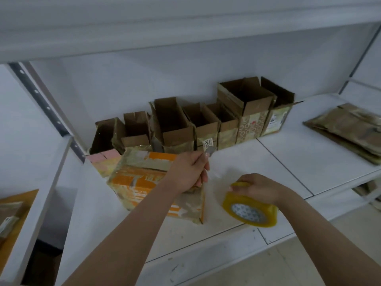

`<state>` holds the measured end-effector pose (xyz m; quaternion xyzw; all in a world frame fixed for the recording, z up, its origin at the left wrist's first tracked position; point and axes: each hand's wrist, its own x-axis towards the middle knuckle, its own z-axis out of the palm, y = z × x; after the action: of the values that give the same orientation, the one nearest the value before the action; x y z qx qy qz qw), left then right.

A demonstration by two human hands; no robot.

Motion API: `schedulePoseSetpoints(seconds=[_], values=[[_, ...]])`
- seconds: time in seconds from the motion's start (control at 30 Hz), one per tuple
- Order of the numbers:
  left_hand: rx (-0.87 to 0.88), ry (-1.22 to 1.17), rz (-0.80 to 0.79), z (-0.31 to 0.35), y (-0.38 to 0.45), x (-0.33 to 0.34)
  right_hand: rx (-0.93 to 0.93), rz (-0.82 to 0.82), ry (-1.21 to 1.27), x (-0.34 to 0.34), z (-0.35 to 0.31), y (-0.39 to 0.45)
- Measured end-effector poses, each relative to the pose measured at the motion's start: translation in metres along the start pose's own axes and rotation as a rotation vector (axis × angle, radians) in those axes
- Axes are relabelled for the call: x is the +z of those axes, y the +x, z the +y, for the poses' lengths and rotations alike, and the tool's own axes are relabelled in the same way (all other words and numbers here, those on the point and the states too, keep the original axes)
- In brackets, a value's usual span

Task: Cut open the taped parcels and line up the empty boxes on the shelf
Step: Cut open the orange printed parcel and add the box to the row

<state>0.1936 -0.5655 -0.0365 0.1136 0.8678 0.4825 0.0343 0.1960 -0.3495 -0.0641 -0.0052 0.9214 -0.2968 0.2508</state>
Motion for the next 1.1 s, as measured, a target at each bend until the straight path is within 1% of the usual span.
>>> schedulePoseSetpoints(seconds=[0.07,0.17,0.23,0.3,0.37,0.5,0.7,0.83,0.9,0.97,1.03,1.1], values=[[-0.003,0.005,-0.022,0.001,0.001,0.000,-0.038,-0.090,0.043,-0.005,-0.004,-0.005],[-0.034,-0.009,-0.090,0.006,0.001,-0.003,-0.092,-0.179,0.026,-0.011,-0.009,-0.003],[-0.082,-0.043,-0.164,0.012,0.001,-0.007,-0.094,-0.184,0.078,-0.011,-0.010,0.000],[-0.115,-0.003,-0.248,0.019,0.001,-0.013,-0.086,-0.138,0.137,-0.010,-0.009,0.003],[-0.119,0.142,-0.328,0.029,0.002,-0.017,-0.085,-0.089,0.196,-0.009,-0.007,0.005],[-0.122,0.606,-0.444,0.053,0.007,-0.014,-0.114,0.006,0.280,-0.005,-0.002,0.007],[-0.128,1.142,-0.461,0.066,0.020,0.013,-0.145,0.144,0.248,0.008,0.005,0.010],[-0.169,1.369,-0.455,0.068,0.025,0.031,-0.164,0.217,0.243,0.020,0.005,0.009],[-0.153,1.407,-0.447,0.066,0.026,0.032,-0.154,0.248,0.227,0.026,0.004,0.008],[-0.147,1.378,-0.444,0.060,0.026,0.029,-0.149,0.273,0.216,0.029,0.006,0.009],[-0.133,1.278,-0.416,0.056,0.023,0.022,-0.142,0.284,0.225,0.031,0.009,0.011],[-0.098,1.089,-0.317,0.053,0.016,0.014,-0.133,0.287,0.229,0.031,0.011,0.013]])
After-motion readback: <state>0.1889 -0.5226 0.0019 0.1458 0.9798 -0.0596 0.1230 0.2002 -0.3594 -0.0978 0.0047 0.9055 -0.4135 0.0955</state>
